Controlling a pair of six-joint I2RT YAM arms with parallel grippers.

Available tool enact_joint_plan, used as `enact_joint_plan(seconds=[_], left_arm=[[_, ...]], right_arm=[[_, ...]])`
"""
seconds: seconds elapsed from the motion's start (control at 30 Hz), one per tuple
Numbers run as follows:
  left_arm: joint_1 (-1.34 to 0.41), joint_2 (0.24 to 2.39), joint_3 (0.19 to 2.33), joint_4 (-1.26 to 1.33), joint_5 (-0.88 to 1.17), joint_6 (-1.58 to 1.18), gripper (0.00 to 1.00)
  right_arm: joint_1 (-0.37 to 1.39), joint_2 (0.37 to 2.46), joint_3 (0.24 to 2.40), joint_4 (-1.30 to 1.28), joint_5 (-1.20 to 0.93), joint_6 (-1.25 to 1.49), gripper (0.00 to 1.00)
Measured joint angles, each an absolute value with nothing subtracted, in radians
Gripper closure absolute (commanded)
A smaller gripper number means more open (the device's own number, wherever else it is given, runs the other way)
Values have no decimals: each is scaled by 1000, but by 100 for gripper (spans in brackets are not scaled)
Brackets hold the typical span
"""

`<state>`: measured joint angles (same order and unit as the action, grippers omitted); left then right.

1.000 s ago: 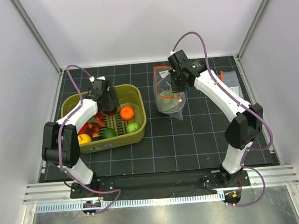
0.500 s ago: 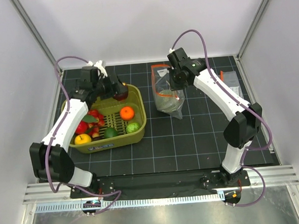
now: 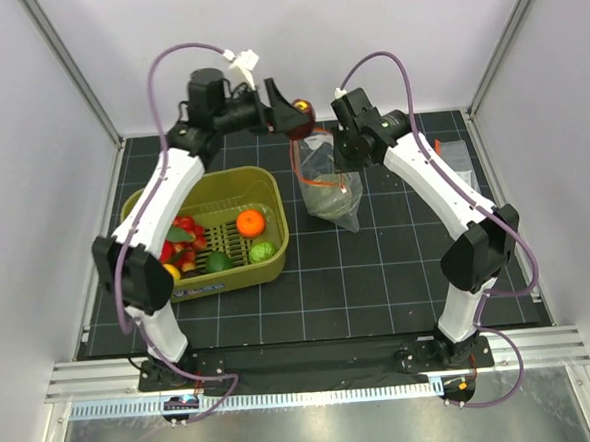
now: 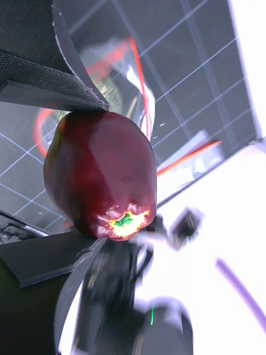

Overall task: Place the food in the zip-top bag and seal the zipper
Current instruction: Place the fake fruit in the zipper food storage bag.

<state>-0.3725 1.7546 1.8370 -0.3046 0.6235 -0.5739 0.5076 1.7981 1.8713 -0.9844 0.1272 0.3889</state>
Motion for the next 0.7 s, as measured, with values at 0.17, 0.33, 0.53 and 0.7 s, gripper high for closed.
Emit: enact_joint_plan(seconds=[0.17,0.33,0.53,0.7], left_arm=[[-450,1898,1858,-325,639,-576,81],[-490,1901,1770,-345,628,-572,53],[-517,1903,1790,-471,545,-527,6],[-546,1858,1824,-564,422,-496,0]], right_arm=[[506,1796,1906,-1003,133,406,99],[481,1786,1906,-1016,121,433,99],[453,1737,1847,-1005,104,456,99],[433,1701,1802,-1003,90,463,99]])
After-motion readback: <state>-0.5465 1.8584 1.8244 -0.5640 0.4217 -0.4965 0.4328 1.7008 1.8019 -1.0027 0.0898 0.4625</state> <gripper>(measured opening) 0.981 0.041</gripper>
